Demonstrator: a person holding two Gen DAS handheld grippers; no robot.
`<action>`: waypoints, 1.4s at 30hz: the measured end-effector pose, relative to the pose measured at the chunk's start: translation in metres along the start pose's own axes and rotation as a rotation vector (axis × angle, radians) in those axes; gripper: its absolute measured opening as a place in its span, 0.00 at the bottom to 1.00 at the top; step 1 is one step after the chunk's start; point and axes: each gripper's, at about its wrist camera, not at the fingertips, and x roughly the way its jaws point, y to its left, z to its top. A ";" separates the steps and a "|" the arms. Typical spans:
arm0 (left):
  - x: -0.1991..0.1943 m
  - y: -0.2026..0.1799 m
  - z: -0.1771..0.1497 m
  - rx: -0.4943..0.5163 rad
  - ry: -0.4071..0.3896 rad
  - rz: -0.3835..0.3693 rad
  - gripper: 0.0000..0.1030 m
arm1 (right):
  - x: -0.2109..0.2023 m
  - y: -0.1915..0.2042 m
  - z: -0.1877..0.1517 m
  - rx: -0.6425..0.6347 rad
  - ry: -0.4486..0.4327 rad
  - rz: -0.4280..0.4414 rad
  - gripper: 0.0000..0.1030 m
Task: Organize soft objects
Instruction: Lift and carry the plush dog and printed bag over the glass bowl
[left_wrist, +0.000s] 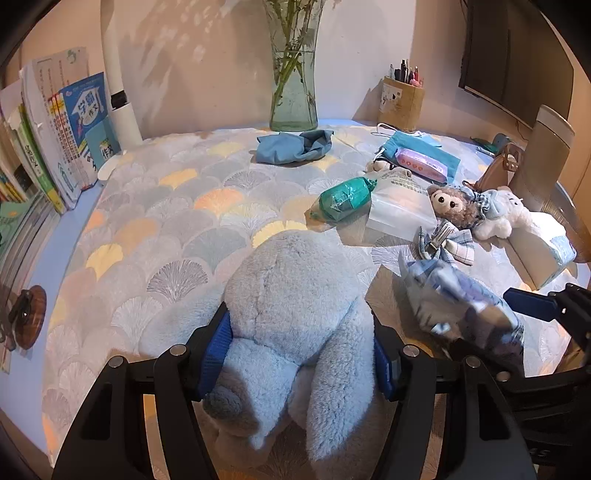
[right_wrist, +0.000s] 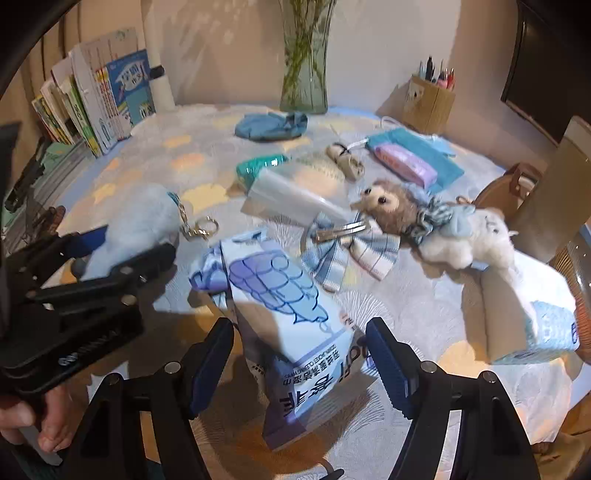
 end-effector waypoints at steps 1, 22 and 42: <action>0.000 -0.001 0.000 0.003 -0.001 0.002 0.61 | 0.003 0.000 -0.001 0.004 0.007 -0.003 0.74; -0.072 -0.057 0.049 0.082 -0.109 -0.071 0.61 | -0.062 -0.038 0.007 0.101 -0.136 -0.100 0.59; -0.113 -0.198 0.093 0.314 -0.195 -0.286 0.61 | -0.155 -0.141 0.000 0.228 -0.281 -0.332 0.59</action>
